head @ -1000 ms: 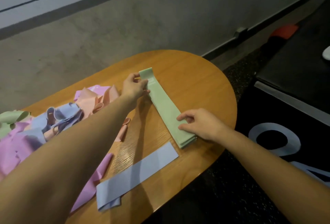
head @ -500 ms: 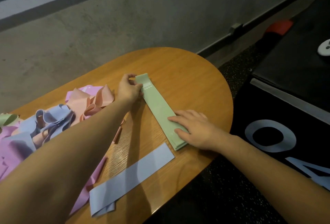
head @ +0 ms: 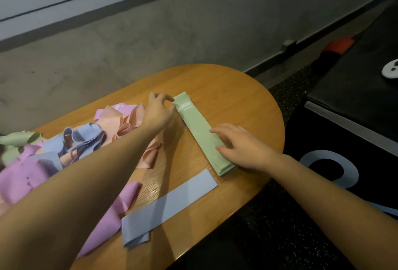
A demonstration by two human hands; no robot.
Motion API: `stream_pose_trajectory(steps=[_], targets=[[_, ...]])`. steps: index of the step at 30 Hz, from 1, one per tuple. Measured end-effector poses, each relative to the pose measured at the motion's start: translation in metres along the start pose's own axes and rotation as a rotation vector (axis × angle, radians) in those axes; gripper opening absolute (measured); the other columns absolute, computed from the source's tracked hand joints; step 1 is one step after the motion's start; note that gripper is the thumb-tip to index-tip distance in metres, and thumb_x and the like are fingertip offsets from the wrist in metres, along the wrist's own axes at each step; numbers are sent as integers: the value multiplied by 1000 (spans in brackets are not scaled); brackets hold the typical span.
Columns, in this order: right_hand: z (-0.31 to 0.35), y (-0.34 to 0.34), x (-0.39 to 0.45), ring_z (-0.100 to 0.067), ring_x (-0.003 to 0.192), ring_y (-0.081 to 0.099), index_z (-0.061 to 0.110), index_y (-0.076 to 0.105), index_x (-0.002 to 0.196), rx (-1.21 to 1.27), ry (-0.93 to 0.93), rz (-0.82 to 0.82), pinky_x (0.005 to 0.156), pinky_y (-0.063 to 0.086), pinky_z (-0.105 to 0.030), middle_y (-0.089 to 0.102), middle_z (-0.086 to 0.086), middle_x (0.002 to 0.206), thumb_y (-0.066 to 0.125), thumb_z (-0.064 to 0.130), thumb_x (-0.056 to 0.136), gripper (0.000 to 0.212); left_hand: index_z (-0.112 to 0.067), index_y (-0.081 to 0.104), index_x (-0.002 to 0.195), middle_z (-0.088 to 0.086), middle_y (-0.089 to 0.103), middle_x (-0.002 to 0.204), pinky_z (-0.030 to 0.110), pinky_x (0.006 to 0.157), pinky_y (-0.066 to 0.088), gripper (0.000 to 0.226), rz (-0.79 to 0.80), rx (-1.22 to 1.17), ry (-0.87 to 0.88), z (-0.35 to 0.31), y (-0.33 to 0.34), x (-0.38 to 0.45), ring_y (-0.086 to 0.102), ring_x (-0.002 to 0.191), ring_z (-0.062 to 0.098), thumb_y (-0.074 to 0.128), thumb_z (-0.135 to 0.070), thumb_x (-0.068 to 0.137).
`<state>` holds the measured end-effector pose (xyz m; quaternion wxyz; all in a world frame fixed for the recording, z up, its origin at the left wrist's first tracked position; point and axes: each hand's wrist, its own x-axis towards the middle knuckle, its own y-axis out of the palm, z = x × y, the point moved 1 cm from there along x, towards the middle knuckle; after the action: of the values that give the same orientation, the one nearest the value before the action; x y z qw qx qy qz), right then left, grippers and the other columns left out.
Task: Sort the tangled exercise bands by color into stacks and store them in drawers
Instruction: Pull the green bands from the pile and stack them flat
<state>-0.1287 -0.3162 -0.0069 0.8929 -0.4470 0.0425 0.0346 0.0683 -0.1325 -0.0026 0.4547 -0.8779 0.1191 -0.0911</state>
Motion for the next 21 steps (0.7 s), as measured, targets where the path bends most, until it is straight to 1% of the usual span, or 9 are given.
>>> stream_pose_trajectory(steps=[2, 4, 7, 10, 11, 13, 15, 18, 21], targets=[[12, -4, -1, -11, 138, 34, 31, 43, 147, 4, -12, -49, 114, 28, -29, 40, 12, 151, 54, 32, 100, 48, -30, 63, 111, 2, 46, 136, 36, 93, 51, 14, -12, 38, 65, 9, -14, -14, 56, 104, 18, 59, -32, 98], [25, -6, -1, -11, 137, 36, 30, 46, 145, 14, -32, -78, 116, 30, -30, 43, 11, 149, 55, 31, 100, 46, -31, 64, 102, 0, 52, 126, 39, 98, 48, 8, -21, 27, 101, 18, -29, -32, 57, 108, 22, 59, -29, 97], [48, -6, 0, -12, 138, 38, 32, 45, 144, 0, -37, -64, 114, 32, -30, 43, 11, 149, 56, 32, 100, 46, -25, 67, 97, -2, 60, 114, 33, 90, 46, 11, -50, -8, 115, 32, -50, -62, 60, 102, 19, 57, -21, 96], [72, -4, 1, -15, 139, 38, 32, 46, 144, -18, -69, -58, 113, 30, -29, 43, 7, 150, 57, 32, 99, 46, -23, 67, 91, -2, 70, 103, 28, 81, 44, 10, -88, -23, 58, 52, -73, -89, 64, 94, 18, 60, -18, 93], [81, -2, 1, -15, 139, 37, 32, 47, 143, -24, -82, -56, 112, 29, -26, 43, 7, 150, 57, 32, 99, 45, -21, 68, 90, -3, 71, 100, 28, 78, 44, 9, -99, -27, 42, 60, -81, -98, 65, 91, 17, 60, -18, 92], [98, 3, 1, -12, 138, 39, 30, 50, 142, -44, -114, -57, 104, 25, -14, 46, 7, 149, 58, 31, 99, 44, -20, 71, 97, -7, 71, 100, 27, 76, 44, 12, -118, -29, 18, 76, -96, -115, 65, 87, 14, 59, -20, 92], [115, 9, 4, -11, 135, 42, 28, 52, 140, -65, -152, -50, 97, 23, -9, 49, 6, 147, 60, 29, 98, 43, -23, 69, 99, -9, 70, 102, 28, 79, 47, 11, -142, -27, -5, 93, -111, -132, 63, 86, 10, 59, -22, 94], [143, 22, 6, -14, 133, 46, 24, 55, 138, -75, -213, -40, 102, 29, -14, 53, 3, 143, 61, 26, 97, 42, -28, 65, 95, -9, 69, 102, 34, 87, 52, 7, -162, -73, -27, 121, -133, -158, 63, 86, 10, 63, -21, 95], [171, 38, 11, -20, 129, 51, 19, 59, 134, -66, -280, -31, 109, 37, -28, 58, -2, 138, 64, 21, 94, 41, -28, 64, 97, -5, 67, 107, 36, 87, 52, 9, -201, -84, -69, 148, -154, -183, 63, 95, 17, 62, -20, 95]])
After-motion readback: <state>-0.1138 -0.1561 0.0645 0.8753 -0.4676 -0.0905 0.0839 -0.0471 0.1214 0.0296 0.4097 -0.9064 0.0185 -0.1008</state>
